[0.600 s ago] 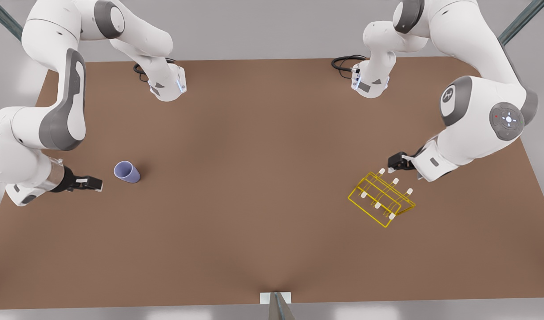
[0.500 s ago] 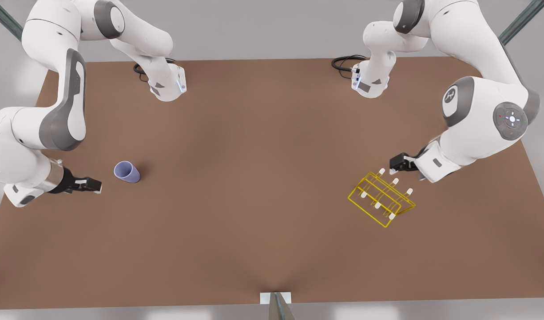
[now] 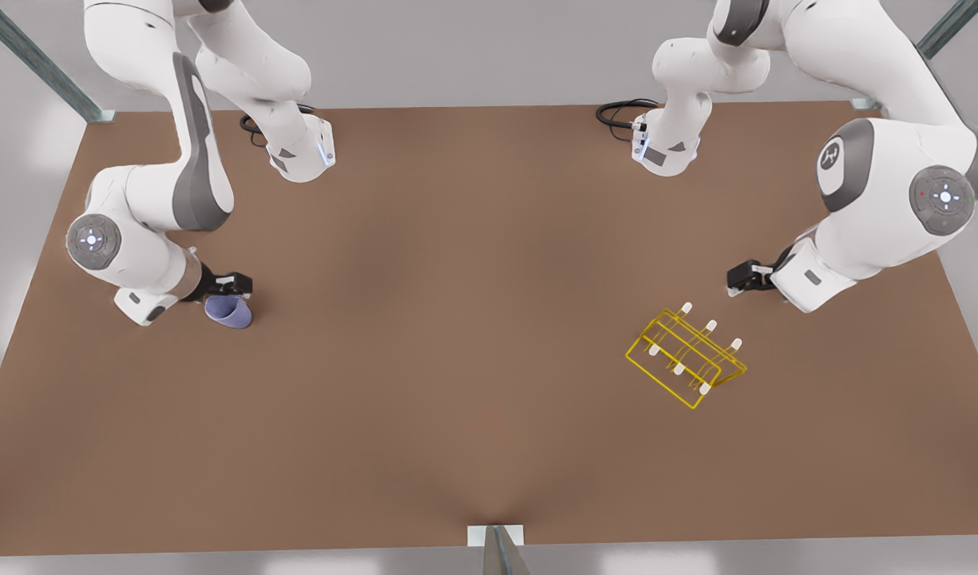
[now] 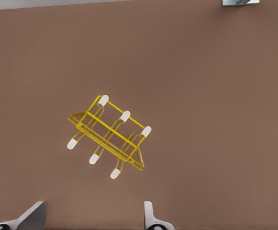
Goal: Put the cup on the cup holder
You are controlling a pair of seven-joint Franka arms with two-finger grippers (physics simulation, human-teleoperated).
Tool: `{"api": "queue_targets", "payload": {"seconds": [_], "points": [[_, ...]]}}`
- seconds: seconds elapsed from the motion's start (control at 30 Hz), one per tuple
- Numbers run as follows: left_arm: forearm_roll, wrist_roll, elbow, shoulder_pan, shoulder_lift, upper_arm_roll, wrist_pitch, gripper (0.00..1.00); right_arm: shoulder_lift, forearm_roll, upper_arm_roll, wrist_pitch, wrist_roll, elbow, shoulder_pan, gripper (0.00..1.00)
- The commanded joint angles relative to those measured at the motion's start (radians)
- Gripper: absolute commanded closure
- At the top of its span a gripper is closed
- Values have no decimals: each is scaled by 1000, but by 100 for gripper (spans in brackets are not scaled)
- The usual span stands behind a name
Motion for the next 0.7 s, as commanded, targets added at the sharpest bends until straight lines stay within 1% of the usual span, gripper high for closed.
{"api": "queue_targets", "payload": {"seconds": [0.0,0.07,0.1,0.2,0.27,0.37,0.4,0.43,0.53,0.67], "points": [[33,-14,-6,-2,-4,0,-13,0,-28,33,0,95,9,-71,-25,0],[31,-16,-10,-2,-17,0,-29,0,-75,34,-3,176,9,-203,-28,0],[31,-16,-10,-2,-17,-3,-30,0,-80,34,-3,202,9,-232,-28,0],[31,-28,-21,-9,-13,-6,-29,0,-80,34,-6,209,9,-247,-30,0],[31,-30,-26,-8,-10,-8,-25,0,-60,34,-9,236,7,-244,-71,0],[30,-28,-26,-9,-8,-8,-27,0,24,31,-12,324,-11,-244,-152,0],[30,-28,-26,-9,-7,-8,-29,0,30,30,-12,324,-13,-243,-158,1],[31,-28,-26,-9,-4,-8,-27,0,33,28,-12,324,-13,-247,-168,0],[31,-30,-53,-9,-2,-6,-15,0,38,22,-12,324,-30,-252,-203,0],[31,-30,-69,-9,6,-6,-6,0,59,4,-10,344,-27,-278,-188,0]]}}
